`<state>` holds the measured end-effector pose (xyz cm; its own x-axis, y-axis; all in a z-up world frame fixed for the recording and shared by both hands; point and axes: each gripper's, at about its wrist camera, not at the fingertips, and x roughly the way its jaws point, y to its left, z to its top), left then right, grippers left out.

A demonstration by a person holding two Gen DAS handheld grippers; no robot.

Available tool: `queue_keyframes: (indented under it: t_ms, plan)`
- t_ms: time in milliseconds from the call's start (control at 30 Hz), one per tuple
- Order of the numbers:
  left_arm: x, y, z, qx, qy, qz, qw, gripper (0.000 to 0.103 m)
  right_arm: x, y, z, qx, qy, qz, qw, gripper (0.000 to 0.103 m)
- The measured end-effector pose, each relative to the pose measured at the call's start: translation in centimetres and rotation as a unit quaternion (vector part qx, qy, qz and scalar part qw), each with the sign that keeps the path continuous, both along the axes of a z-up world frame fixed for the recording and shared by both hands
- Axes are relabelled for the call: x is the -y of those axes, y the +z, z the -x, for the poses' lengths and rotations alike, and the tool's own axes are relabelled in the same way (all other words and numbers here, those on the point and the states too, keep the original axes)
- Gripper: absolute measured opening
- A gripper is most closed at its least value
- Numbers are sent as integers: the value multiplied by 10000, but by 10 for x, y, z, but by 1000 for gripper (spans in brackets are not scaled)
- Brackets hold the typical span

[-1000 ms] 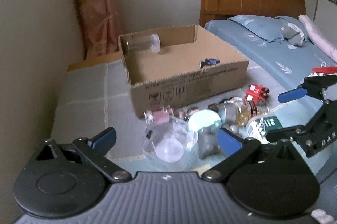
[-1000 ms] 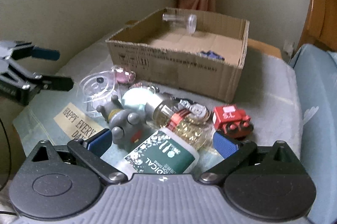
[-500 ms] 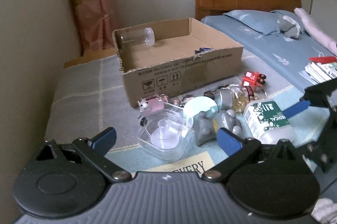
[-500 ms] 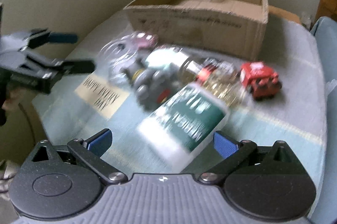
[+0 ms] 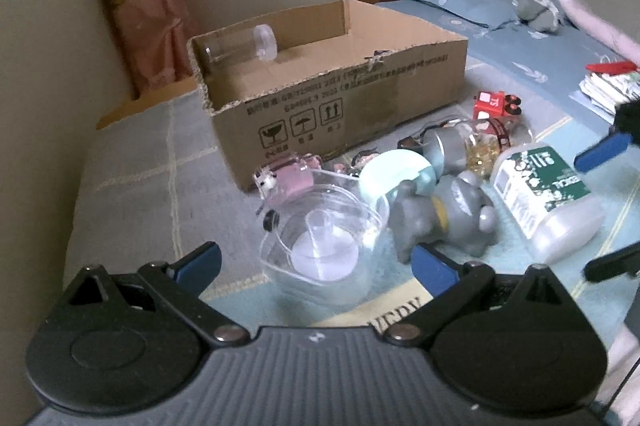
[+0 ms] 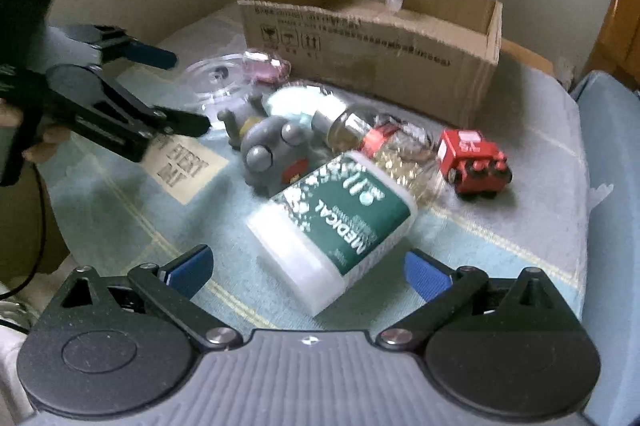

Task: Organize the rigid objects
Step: 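Move the left gripper to the clear cup container and grasp it, then grasp the white MEDICAL cotton swab bottle with the right gripper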

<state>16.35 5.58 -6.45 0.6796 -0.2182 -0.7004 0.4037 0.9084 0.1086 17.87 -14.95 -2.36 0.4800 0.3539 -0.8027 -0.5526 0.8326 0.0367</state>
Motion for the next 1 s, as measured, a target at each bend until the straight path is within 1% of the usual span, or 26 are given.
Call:
queue_keyframes:
  t_ms: [33, 133, 200, 233, 267, 300, 333, 467, 667, 733, 767, 833, 900, 1000]
  plan:
    - [-1, -1, -2, 25, -73, -16, 10000, 98, 0, 3, 0, 52, 30, -23, 10000, 103]
    - [-1, -4, -9, 143, -340, -95, 9993, 98, -2, 13, 0, 183, 147, -98, 9997, 103]
    - [-2, -7, -14, 165, -452, -137, 9987, 94, -6, 16, -2, 241, 229, -128, 9994, 103]
    - [-1, -8, -16, 150, -502, -121, 9986, 89, -8, 18, -4, 281, 266, -125, 9992, 103]
    - [-2, -9, -19, 83, -566, -56, 9983, 82, -10, 19, -5, 316, 296, -109, 9990, 103]
    - [-3, -10, -20, -8, -594, 43, 9982, 78, -12, 19, -6, 363, 336, -71, 9988, 103]
    - [-3, -10, -21, -47, -587, 102, 9982, 78, -13, 20, -8, 398, 373, -27, 9985, 103]
    - [-3, -10, -16, -51, -450, 119, 9989, 78, -16, 16, -22, 469, 446, 95, 9979, 103]
    - [-9, -9, -6, -98, -298, 229, 9992, 78, -11, 4, -46, 191, 453, 73, 9988, 103]
    - [-11, -9, -4, -115, -246, 232, 9994, 78, -8, 2, -47, -52, 485, 12, 9988, 103]
    - [-13, -9, -3, -123, -219, 238, 9994, 78, -6, 1, -47, -175, 521, -52, 9985, 103]
    - [-15, -9, 0, -137, -177, 235, 9995, 78, -4, 1, -40, -209, 535, -77, 9983, 103]
    - [-17, -9, 2, -144, -156, 218, 9995, 78, -3, 2, -33, -334, 572, -143, 9977, 103]
    - [-20, -9, 6, -160, -113, 203, 9996, 78, -3, 2, -20, -647, 627, -356, 9953, 103]
